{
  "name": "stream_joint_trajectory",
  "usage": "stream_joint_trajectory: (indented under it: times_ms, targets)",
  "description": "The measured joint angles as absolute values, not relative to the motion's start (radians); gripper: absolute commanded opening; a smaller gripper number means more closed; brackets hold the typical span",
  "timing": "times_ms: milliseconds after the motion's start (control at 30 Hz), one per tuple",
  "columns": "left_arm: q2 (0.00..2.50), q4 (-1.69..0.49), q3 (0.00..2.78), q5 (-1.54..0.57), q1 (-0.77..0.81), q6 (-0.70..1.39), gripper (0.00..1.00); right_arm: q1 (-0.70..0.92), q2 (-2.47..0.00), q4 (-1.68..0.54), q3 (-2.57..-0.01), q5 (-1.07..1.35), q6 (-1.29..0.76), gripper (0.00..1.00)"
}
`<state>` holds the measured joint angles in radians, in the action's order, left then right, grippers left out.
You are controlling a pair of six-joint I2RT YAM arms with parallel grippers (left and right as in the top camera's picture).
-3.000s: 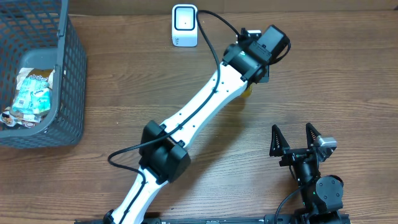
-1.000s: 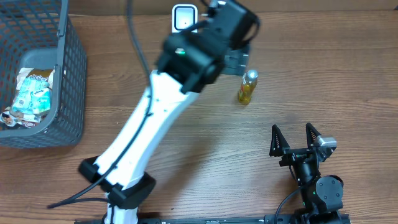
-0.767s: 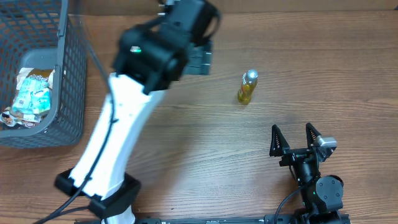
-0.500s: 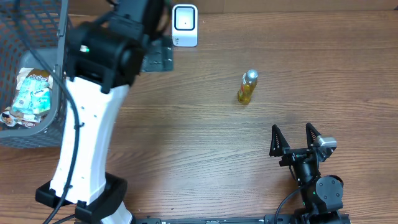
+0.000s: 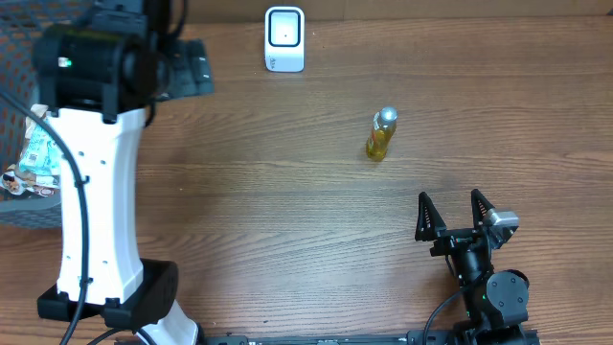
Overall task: Scan the item barcode
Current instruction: 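Move the left gripper back over the grey basket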
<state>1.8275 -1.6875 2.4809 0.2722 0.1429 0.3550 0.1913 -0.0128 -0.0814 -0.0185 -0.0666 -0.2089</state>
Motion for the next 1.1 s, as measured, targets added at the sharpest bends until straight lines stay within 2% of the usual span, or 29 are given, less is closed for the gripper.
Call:
stream_joint_trajectory:
  times_ms: [867,1100]
  targets:
    - [1.827,-1.687,2.481,0.235,-0.380,0.390,1.00,0.192,-0.013,-0.082,-0.019,-0.067,-0.209,1.00]
    - [1.827,-1.686,2.456,0.235,-0.472,0.429,1.00,0.191,-0.013,-0.082,-0.019,-0.066,-0.209,1.00]
